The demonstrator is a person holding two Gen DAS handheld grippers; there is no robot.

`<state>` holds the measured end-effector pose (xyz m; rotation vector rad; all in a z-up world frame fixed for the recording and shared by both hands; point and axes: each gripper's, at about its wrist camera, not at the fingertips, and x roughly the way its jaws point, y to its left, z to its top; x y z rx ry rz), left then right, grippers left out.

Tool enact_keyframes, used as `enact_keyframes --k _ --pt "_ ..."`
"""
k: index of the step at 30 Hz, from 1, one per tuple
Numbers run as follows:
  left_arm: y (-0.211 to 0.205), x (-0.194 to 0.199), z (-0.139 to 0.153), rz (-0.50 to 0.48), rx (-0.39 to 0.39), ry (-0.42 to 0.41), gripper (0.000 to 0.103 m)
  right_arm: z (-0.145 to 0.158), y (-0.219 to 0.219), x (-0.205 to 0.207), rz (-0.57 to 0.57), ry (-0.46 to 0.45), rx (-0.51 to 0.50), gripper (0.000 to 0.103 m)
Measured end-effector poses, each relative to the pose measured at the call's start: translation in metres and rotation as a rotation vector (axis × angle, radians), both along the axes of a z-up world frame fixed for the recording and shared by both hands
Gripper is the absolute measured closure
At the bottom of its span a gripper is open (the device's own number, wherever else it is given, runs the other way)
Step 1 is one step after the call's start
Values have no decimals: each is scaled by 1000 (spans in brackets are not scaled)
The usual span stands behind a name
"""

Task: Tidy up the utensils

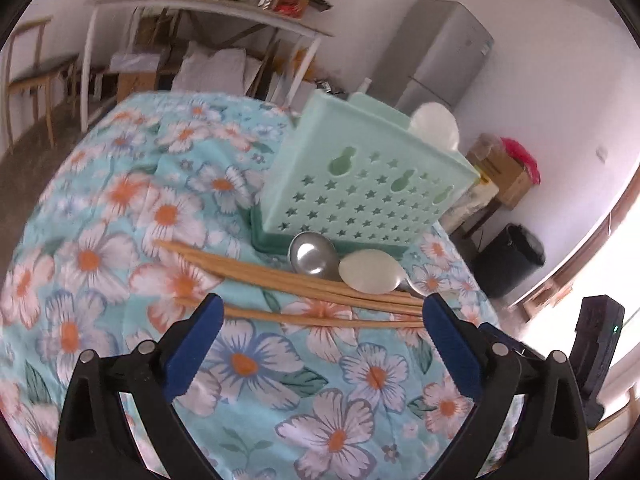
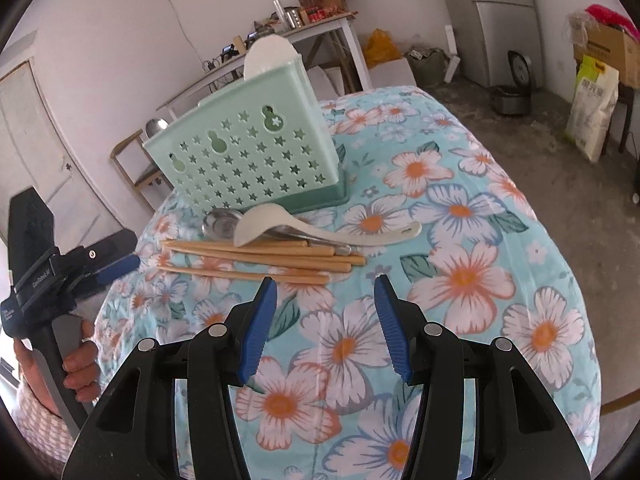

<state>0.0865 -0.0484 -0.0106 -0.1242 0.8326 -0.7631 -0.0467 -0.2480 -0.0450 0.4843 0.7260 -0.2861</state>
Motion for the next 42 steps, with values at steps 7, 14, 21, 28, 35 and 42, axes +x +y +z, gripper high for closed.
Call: enact_keyframes --k 7,14,21,28,35,42 --pt "-54 -22 -3 -131 279 -307 6 -10 4 -2 6 31 -37 54" --pt "-89 -24 -18 -224 381 -431 23 -25 4 -5 4 62 -38 54" --pt "-116 -10 -31 -292 424 -401 43 -31 5 -4 23 59 -52 53" --pt "-129 -4 -37 -316 455 -389 62 -33 3 -4 24 36 -34 53" --pt "-124 3 -32 -282 444 -383 79 -33 1 -5 23 31 -29 54" --pt "-111 -9 -7 -256 360 -469 101 -34 1 -4 20 29 -27 54"
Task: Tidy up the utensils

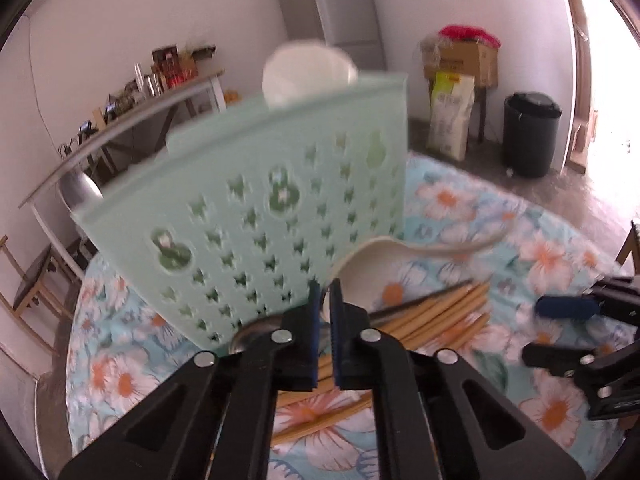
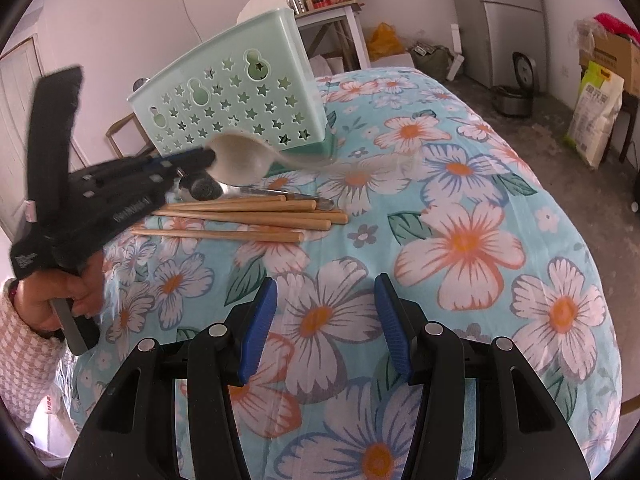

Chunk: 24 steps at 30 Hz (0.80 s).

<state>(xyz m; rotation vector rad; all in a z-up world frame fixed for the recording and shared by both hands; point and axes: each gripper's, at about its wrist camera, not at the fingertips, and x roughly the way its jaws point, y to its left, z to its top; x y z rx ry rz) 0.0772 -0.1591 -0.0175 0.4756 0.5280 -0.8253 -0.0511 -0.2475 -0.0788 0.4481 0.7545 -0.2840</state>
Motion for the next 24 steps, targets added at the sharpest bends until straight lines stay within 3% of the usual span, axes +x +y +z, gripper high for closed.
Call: enact_keyframes --k 4,9,14,18,22,24 --pt "10 -9 17 -23 -36 -2 101 1 -1 -1 -8 -3 16 55" --pt "31 -18 31 -38 -65 113 101 6 -4 -10 -34 -3 33 56" --pt "71 -21 35 -36 -90 322 101 10 -6 -26 -53 3 37 56" --pt "100 -9 17 0 -114 562 101 12 -5 -38 -67 4 39 56" --pt "114 3 -11 99 -97 678 100 13 -1 -39 -67 0 45 55" --pt "123 9 -19 125 -152 734 97 16 2 -40 -59 -3 40 55"
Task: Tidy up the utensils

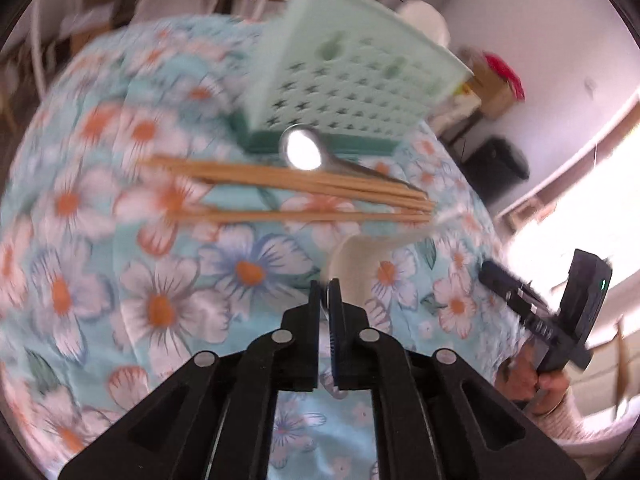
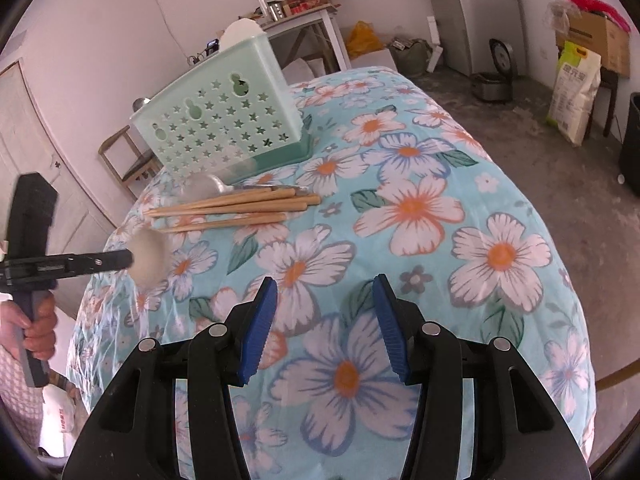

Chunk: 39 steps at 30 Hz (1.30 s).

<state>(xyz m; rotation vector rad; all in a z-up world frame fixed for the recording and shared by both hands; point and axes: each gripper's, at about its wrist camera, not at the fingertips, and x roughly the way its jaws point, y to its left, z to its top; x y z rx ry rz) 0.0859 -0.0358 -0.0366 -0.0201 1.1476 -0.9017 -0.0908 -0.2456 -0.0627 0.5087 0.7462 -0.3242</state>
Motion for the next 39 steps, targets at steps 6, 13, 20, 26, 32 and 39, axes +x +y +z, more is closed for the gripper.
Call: enact_keyframes --k 6,13,20,26,32,39 --pt "22 -2 -1 74 -103 63 75 9 10 0 15 -10 -27 55" --pt "43 0 -16 150 -170 199 68 11 16 5 31 -11 -29 55" --pt "44 7 -43 247 -295 408 69 14 20 6 36 -7 -40 55" --pt "34 1 -42 315 -273 360 78 10 20 7 29 2 -33 55" --pt "17 -8 -37 343 -159 182 97 10 21 6 28 8 -42 55" --pt "7 -14 -3 211 -81 -62 100 11 17 0 10 11 -46 55"
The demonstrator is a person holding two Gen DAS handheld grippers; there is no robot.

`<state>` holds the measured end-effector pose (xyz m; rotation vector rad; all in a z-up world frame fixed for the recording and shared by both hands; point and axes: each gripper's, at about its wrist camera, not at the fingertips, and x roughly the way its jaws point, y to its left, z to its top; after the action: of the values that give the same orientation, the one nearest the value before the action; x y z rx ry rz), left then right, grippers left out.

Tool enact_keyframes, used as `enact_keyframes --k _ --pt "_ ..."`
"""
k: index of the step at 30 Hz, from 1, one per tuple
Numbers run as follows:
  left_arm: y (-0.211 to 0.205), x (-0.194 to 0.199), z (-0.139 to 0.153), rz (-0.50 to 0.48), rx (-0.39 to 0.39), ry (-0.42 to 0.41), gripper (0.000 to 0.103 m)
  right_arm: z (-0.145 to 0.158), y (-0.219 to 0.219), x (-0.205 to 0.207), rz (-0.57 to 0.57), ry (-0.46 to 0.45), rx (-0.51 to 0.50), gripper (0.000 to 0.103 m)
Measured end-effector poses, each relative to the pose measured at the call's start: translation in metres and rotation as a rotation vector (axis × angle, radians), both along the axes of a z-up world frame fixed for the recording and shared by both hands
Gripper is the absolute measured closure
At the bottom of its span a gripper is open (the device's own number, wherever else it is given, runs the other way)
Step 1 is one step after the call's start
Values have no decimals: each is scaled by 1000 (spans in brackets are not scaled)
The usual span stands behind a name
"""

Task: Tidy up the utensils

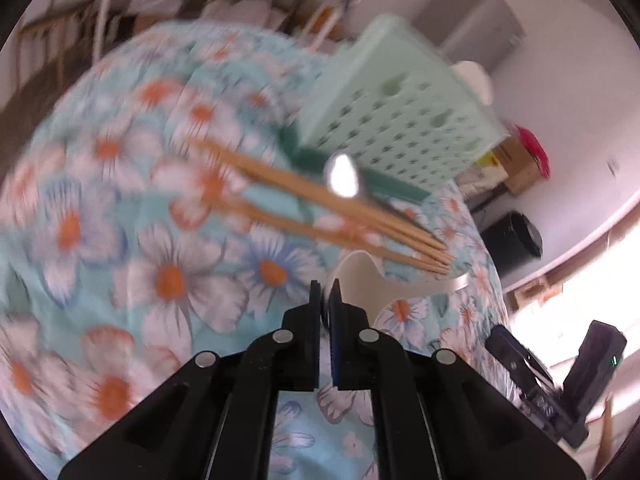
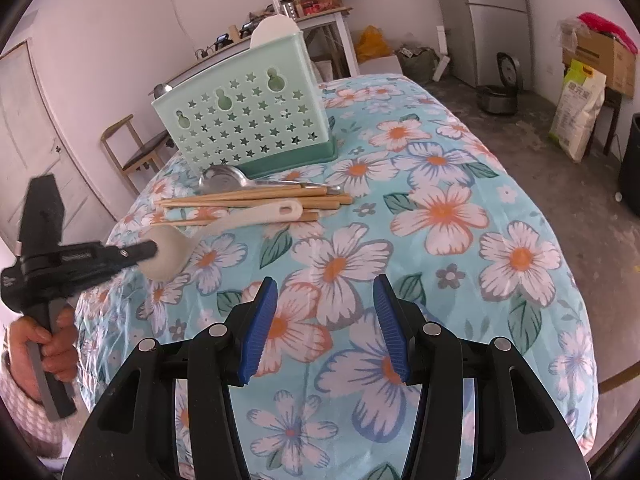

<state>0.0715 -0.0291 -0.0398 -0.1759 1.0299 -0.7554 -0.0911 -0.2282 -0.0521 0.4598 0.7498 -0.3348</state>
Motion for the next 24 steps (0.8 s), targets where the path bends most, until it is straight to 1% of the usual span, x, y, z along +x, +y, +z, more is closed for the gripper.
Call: enact_keyframes --k 2,4,5,7,9,11,14,17,20,24 --pt "4 4 14 -68 -14 -18 100 1 -2 -2 -5 -2 -1 55" --pt "11 9 24 -148 -31 -10 100 1 -4 -3 -10 -3 2 55" --pt "16 12 28 -173 -35 -5 100 1 -4 -3 -12 -4 4 55" --pt "19 14 32 -219 -10 -8 100 2 -5 -3 -14 -6 4 55" --pt "19 16 29 -243 38 -5 100 3 -3 -3 -13 -5 -3 55" --pt "18 17 18 -238 81 14 100 4 -2 -3 -14 -3 -13 55" --pt "15 22 -6 -194 160 59 100 6 -2 -1 -14 1 -30 55" --pt "14 24 -14 -161 146 68 98 13 1 3 0 5 -76 55" --pt "14 24 -16 -138 139 54 97 21 4 15 37 -3 -119 55" --pt "13 25 -17 -107 126 28 96 33 8 44 111 -31 -124 57"
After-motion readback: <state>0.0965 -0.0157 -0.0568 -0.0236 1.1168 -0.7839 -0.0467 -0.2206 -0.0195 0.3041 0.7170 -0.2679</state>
